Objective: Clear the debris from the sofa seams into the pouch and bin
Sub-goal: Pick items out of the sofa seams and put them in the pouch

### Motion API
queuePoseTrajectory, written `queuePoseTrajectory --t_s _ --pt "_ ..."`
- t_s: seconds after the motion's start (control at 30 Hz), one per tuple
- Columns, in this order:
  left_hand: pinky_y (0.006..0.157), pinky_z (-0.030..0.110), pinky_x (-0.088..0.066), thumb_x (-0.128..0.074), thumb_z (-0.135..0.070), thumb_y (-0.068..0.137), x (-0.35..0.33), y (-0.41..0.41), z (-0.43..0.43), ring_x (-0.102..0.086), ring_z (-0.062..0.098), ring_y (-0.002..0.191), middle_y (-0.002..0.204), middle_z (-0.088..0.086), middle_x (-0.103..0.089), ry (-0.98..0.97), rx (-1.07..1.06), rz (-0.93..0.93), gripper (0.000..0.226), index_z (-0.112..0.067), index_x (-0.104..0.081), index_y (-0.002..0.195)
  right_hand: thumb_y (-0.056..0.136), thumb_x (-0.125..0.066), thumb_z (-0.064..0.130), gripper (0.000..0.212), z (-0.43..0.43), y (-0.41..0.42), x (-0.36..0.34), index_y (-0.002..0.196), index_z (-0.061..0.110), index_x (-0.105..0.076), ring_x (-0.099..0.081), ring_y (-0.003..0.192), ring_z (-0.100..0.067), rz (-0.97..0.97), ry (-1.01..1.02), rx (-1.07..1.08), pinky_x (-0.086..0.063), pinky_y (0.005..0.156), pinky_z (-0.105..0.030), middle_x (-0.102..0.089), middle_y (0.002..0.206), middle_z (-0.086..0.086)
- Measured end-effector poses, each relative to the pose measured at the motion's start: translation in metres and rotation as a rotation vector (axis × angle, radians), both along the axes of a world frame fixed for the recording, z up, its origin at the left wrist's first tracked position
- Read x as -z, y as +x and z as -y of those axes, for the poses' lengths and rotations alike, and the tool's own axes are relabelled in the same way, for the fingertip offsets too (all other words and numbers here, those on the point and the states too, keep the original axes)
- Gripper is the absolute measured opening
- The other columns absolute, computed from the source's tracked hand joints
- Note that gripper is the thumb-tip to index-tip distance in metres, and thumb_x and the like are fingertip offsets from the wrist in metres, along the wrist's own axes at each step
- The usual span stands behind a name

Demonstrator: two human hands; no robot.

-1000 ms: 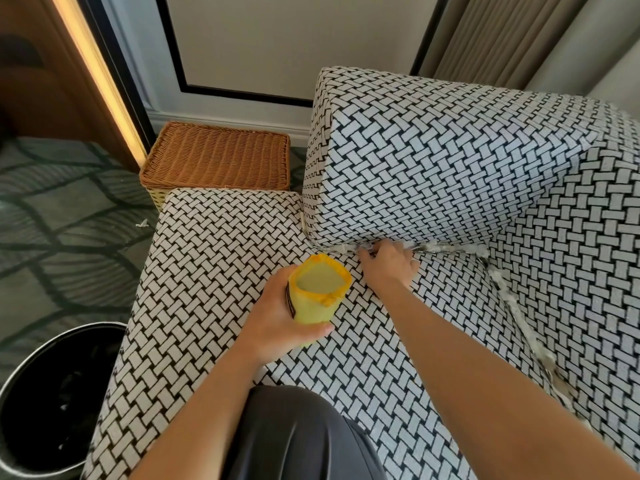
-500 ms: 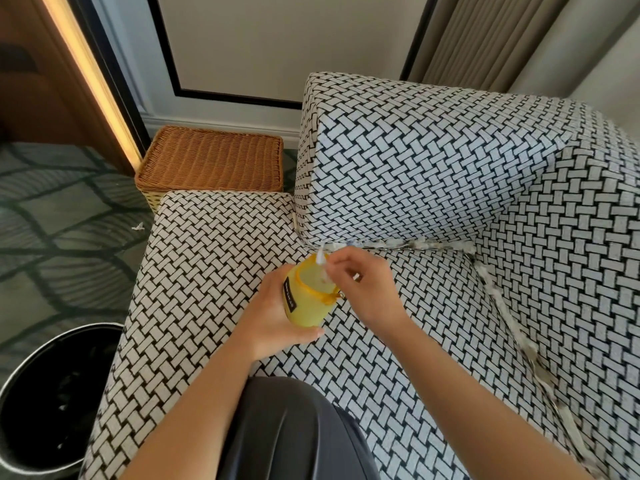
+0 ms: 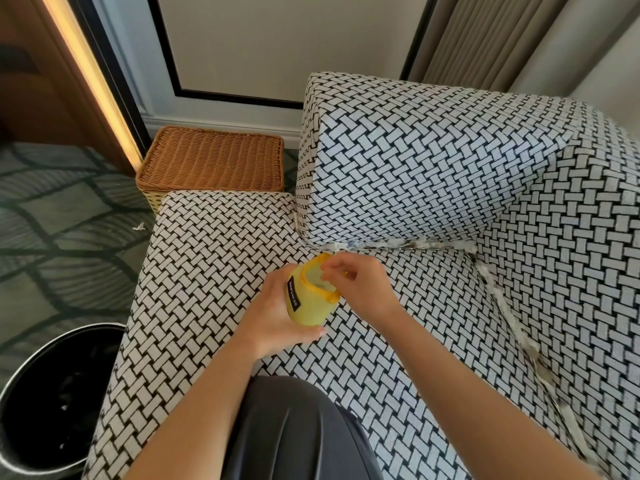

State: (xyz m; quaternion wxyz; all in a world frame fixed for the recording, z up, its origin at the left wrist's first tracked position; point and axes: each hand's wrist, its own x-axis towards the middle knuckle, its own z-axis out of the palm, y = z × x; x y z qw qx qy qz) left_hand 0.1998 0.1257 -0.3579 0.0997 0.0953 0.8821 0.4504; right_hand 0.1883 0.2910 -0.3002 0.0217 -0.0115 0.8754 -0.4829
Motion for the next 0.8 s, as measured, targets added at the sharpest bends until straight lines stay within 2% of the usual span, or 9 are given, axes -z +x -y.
queuePoseTrajectory --t_s 0.1,0.2,0.23,0.3,0.33,0.4,0.6,0.73,0.8 --pt "0.086 0.024 -0.038 -0.075 -0.059 0.044 0.001 -0.001 0.000 -0.043 0.002 0.107 0.121 -0.023 -0.028 0.005 0.004 -0.003 0.098 -0.048 -0.022 0.126 0.089 -0.056 0.013 0.012 -0.009 -0.004 0.008 0.087 0.019 -0.065 -0.052 0.060 -0.011 -0.041 -0.080 0.126 -0.044 0.053 -0.017 -0.066 0.076 0.000" --pt "0.087 0.026 -0.038 -0.075 -0.058 0.046 0.003 -0.001 0.001 -0.042 0.002 0.109 0.123 -0.022 -0.027 -0.003 0.015 -0.009 0.098 -0.046 -0.023 0.127 0.092 -0.051 0.013 0.015 -0.024 -0.012 0.025 0.100 0.014 -0.064 -0.053 0.066 -0.007 -0.022 -0.050 0.305 -0.044 0.054 -0.009 -0.062 0.080 0.002" --pt "0.087 0.025 -0.038 -0.076 -0.057 0.047 0.003 -0.001 0.001 -0.041 0.001 0.108 0.122 -0.022 -0.026 -0.002 0.019 -0.008 0.097 -0.046 -0.023 0.127 0.093 -0.050 0.014 0.018 -0.030 -0.015 0.031 0.106 0.013 -0.063 -0.055 0.073 -0.009 0.014 -0.001 0.340 -0.047 0.059 -0.011 -0.062 0.085 0.001" --pt "0.084 0.023 -0.036 -0.076 -0.056 0.048 0.003 -0.001 0.002 -0.040 -0.002 0.106 0.121 -0.023 -0.027 0.012 0.026 -0.015 0.094 -0.048 -0.023 0.125 0.093 -0.050 0.017 0.023 -0.041 -0.023 0.043 0.112 0.011 -0.061 -0.056 0.091 -0.018 0.064 0.177 0.376 -0.052 0.078 -0.028 -0.061 0.098 -0.005" --pt "0.083 0.022 -0.035 -0.077 -0.055 0.048 0.003 -0.001 0.002 -0.040 -0.003 0.106 0.121 -0.023 -0.028 0.018 0.028 -0.019 0.093 -0.049 -0.023 0.125 0.093 -0.050 0.017 0.024 -0.045 -0.027 0.048 0.115 0.010 -0.060 -0.054 0.100 -0.022 0.060 0.290 0.383 -0.049 0.086 -0.035 -0.060 0.105 -0.008" --pt "0.082 0.021 -0.035 -0.078 -0.053 0.050 0.002 0.000 0.002 -0.039 -0.004 0.106 0.121 -0.022 -0.028 0.022 0.032 -0.023 0.092 -0.049 -0.024 0.124 0.093 -0.050 0.018 0.028 -0.051 -0.037 0.053 0.118 0.012 -0.059 -0.047 0.110 -0.024 0.030 0.472 0.399 -0.041 0.094 -0.036 -0.055 0.118 -0.010" --pt "0.081 0.017 -0.035 -0.076 -0.052 0.050 -0.001 0.000 0.002 -0.034 -0.018 0.106 0.114 -0.029 -0.029 0.055 0.046 -0.029 0.087 -0.056 -0.020 0.116 0.095 -0.045 0.028 0.029 -0.055 -0.059 0.059 0.119 0.022 -0.060 -0.044 0.112 -0.023 0.059 0.665 0.483 -0.035 0.091 -0.037 -0.052 0.122 -0.005" --pt "0.081 0.015 -0.034 -0.077 -0.051 0.050 0.000 0.000 0.002 -0.032 -0.020 0.107 0.114 -0.029 -0.028 0.057 0.041 -0.033 0.087 -0.054 -0.021 0.117 0.094 -0.044 0.029 0.029 -0.053 -0.061 0.063 0.118 0.022 -0.060 -0.044 0.111 -0.024 0.074 0.735 0.496 -0.035 0.089 -0.036 -0.051 0.122 -0.006" --pt "0.080 0.013 -0.033 -0.077 -0.052 0.051 0.000 0.000 0.002 -0.031 -0.021 0.108 0.113 -0.035 -0.026 0.056 0.048 -0.038 0.087 -0.057 -0.020 0.115 0.092 -0.044 0.032 0.033 -0.054 -0.064 0.060 0.121 0.025 -0.058 -0.042 0.113 -0.024 0.113 0.754 0.471 -0.034 0.090 -0.037 -0.050 0.125 -0.006"
